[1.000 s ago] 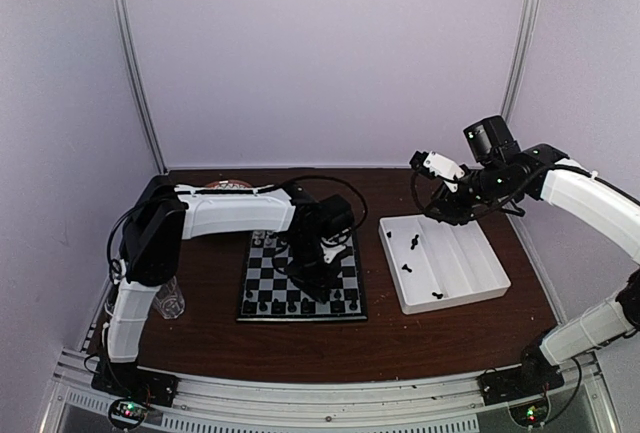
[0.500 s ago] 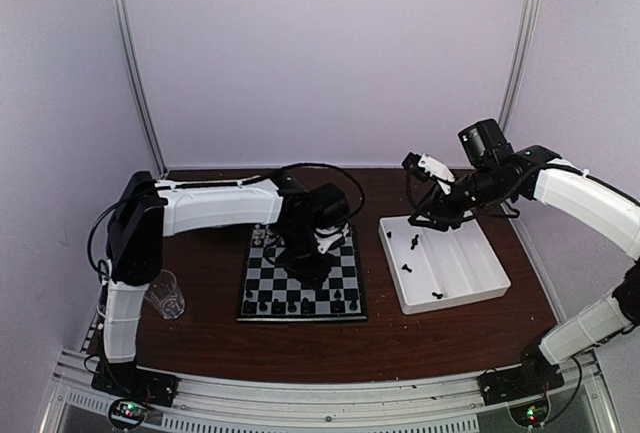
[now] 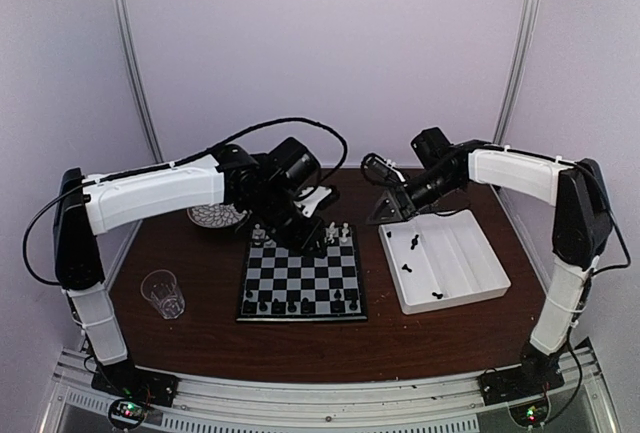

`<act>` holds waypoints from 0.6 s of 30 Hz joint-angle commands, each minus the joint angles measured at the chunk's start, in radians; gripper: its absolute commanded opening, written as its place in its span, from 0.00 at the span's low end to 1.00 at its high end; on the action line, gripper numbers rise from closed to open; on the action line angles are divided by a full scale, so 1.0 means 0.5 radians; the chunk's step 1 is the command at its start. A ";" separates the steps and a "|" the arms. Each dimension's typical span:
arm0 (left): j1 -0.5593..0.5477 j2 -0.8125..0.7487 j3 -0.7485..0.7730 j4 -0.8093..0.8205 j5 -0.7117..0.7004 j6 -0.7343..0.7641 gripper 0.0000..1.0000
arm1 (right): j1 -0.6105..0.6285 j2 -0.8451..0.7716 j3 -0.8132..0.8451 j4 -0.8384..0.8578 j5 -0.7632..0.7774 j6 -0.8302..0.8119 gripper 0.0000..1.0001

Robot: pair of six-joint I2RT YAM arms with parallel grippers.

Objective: Set up the chess pieces on the board
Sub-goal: Pass from the left arm to the right

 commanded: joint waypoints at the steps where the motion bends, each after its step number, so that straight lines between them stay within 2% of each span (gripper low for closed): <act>1: -0.002 -0.046 -0.031 0.151 0.091 -0.025 0.18 | 0.041 0.157 0.327 -0.169 -0.438 0.157 0.48; 5: -0.003 -0.069 -0.043 0.193 0.131 -0.043 0.18 | 0.128 0.255 0.486 -0.308 -0.459 0.124 0.48; 12: 0.000 -0.147 -0.097 0.291 0.145 -0.078 0.18 | 0.208 0.240 0.312 -0.018 -0.560 0.376 0.48; 18: -0.001 -0.177 -0.108 0.361 0.157 -0.094 0.18 | 0.244 0.239 0.286 0.034 -0.549 0.429 0.48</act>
